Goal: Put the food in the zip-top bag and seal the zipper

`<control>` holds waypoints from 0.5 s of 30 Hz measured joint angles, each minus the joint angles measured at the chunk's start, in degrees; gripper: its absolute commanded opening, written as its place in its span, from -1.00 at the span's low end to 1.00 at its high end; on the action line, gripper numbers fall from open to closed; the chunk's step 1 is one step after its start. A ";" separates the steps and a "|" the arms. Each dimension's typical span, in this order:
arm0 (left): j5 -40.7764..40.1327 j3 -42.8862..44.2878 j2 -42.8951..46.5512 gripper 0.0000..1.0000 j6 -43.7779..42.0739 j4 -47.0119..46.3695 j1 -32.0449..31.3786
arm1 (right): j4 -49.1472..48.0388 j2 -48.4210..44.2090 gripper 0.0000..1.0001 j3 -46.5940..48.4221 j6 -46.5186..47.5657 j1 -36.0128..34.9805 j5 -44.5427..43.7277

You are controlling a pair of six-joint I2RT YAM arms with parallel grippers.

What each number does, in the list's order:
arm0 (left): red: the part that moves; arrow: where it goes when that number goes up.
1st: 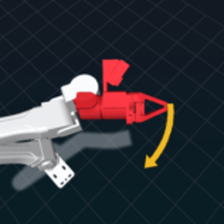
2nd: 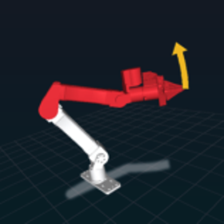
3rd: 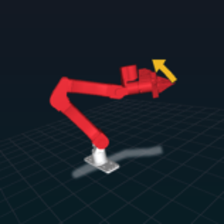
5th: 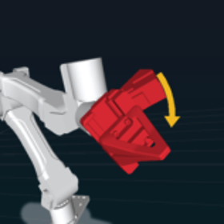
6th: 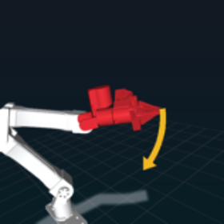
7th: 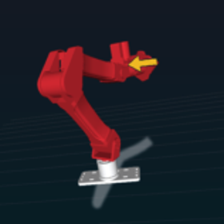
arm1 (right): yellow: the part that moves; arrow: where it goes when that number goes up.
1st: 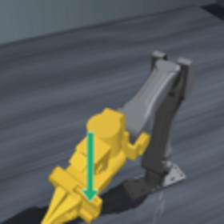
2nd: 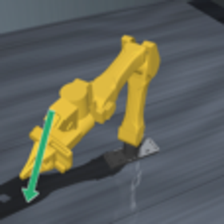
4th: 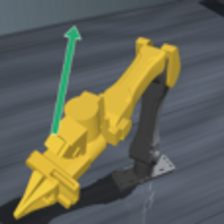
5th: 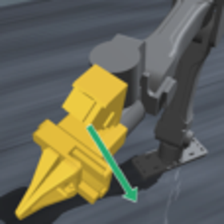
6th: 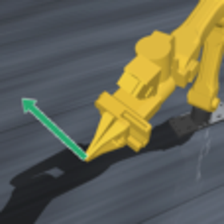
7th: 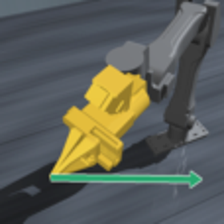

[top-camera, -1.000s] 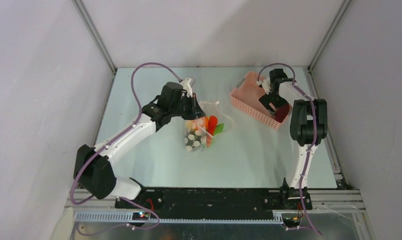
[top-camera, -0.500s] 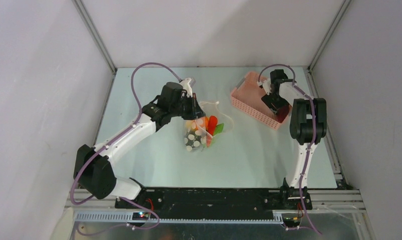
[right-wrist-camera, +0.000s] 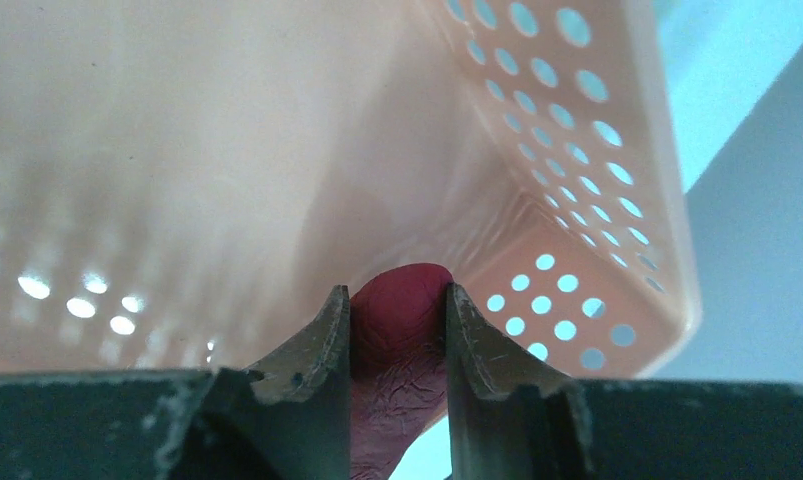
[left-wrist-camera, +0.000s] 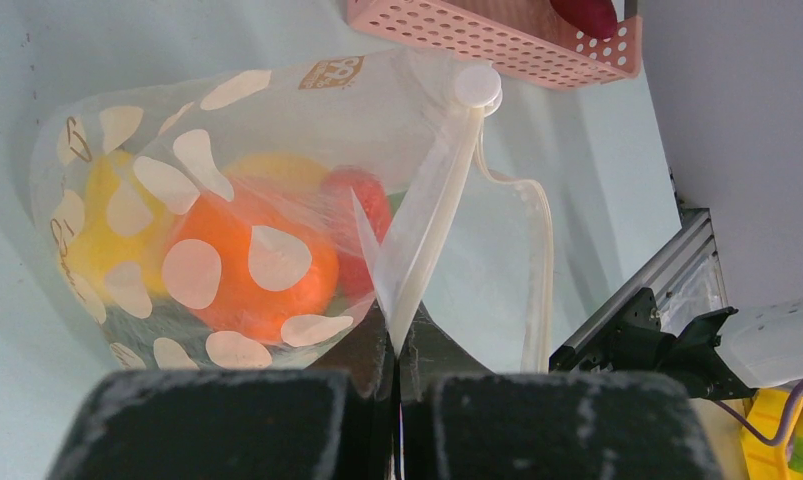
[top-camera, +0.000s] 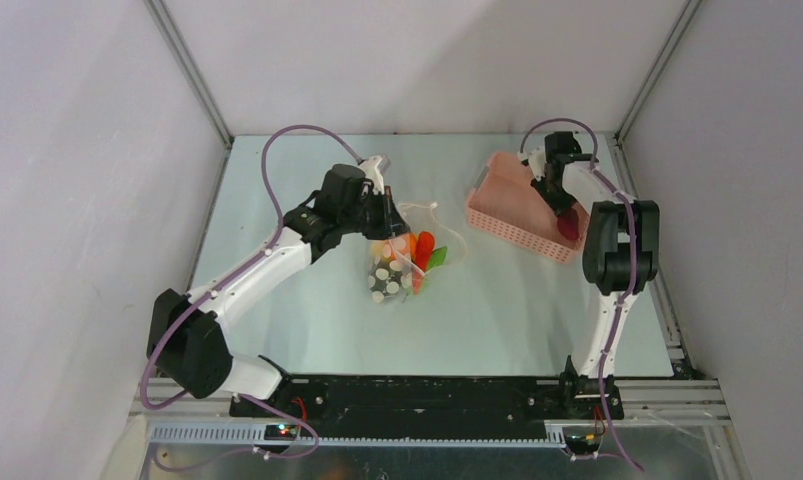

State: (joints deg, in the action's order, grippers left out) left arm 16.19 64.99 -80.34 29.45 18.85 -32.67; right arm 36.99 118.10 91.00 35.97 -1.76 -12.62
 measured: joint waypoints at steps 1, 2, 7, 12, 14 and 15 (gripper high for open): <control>0.00 0.00 0.00 -1.00 0.00 0.00 0.00 | 0.02 -0.52 -0.66 0.00 0.09 -0.13 -0.02; 0.02 0.00 0.00 -1.00 0.00 0.00 0.00 | 0.02 -0.94 -0.67 0.00 0.11 -0.28 -0.15; 0.02 0.00 0.00 -1.00 0.00 0.00 0.00 | 0.31 -2.73 -0.85 0.00 0.33 -0.94 -1.11; 0.02 0.00 0.00 -1.00 -0.02 0.00 0.00 | 0.33 -4.11 -0.93 -0.04 0.07 -1.18 -0.74; 0.02 0.00 0.00 -1.00 -0.02 0.00 0.00 | 0.07 -5.11 -0.94 -0.09 -0.17 -1.33 -0.11; 0.02 0.00 0.00 -1.00 -0.02 0.00 0.00 | -0.07 -5.77 -0.94 -0.09 -0.42 -1.40 0.07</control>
State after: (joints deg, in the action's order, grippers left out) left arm 16.21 64.99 -80.34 29.43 18.85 -32.67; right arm 36.93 112.33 90.91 35.55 -3.16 -12.56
